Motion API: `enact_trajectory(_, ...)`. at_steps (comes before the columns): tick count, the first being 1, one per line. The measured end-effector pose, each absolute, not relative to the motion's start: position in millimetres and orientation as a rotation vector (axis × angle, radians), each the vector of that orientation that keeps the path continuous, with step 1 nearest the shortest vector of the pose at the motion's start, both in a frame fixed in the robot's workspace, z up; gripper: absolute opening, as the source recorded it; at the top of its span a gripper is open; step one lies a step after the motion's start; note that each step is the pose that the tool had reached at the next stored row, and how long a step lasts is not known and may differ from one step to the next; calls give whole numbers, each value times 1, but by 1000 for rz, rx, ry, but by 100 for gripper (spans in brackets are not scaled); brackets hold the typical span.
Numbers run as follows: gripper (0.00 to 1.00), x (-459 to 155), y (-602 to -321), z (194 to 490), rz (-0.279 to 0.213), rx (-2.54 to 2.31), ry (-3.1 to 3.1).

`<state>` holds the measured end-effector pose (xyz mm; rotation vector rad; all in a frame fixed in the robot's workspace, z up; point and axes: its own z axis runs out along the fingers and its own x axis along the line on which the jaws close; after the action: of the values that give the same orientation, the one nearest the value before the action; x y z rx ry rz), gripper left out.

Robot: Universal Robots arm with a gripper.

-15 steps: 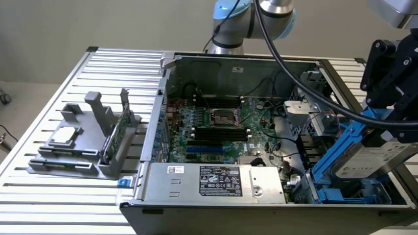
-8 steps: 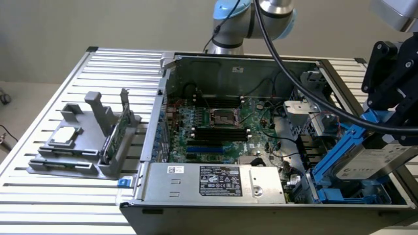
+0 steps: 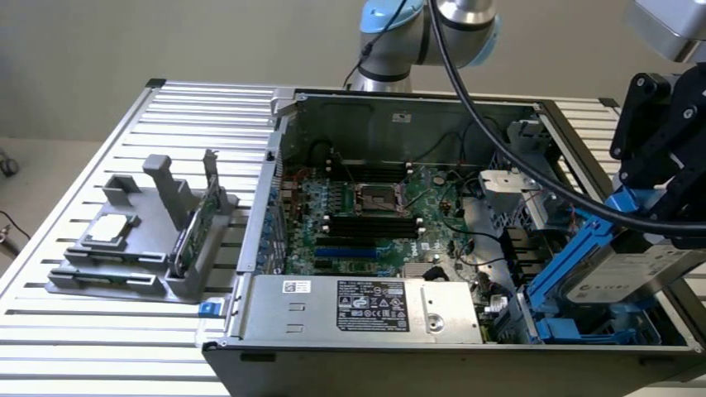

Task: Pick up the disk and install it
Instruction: 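Insert the disk into the insertion slot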

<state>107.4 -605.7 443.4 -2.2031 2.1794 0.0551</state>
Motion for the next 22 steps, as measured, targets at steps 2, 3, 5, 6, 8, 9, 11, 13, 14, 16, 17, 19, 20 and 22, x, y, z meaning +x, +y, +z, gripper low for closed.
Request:
enact_trajectory(2, 33, 108, -606, 443, 58, -2202, 2178)
enact_trajectory(3, 33, 108, -606, 442, 59, -2201, 2178)
enact_trajectory(5, 33, 108, -606, 441, 61, -2200, 2177)
enact_trajectory(6, 33, 108, -607, 441, 62, -2200, 2176)
enact_trajectory(8, 33, 108, -607, 439, 64, -2199, 2175)
enact_trajectory(9, 33, 108, -608, 439, 65, -2198, 2175)
enact_trajectory(11, 33, 108, -608, 438, 68, -2197, 2174)
enact_trajectory(13, 33, 108, -609, 436, 71, -2196, 2172)
enact_trajectory(14, 33, 108, -610, 435, 72, -2195, 2172)
enact_trajectory(16, 33, 108, -610, 433, 75, -2194, 2171)
enact_trajectory(17, 33, 108, -610, 432, 76, -2193, 2170)
enact_trajectory(19, 33, 108, -611, 430, 79, -2192, 2169)
enact_trajectory(20, 33, 108, -611, 429, 80, -2191, 2168)
enact_trajectory(22, 33, 108, -611, 427, 82, -2190, 2167)
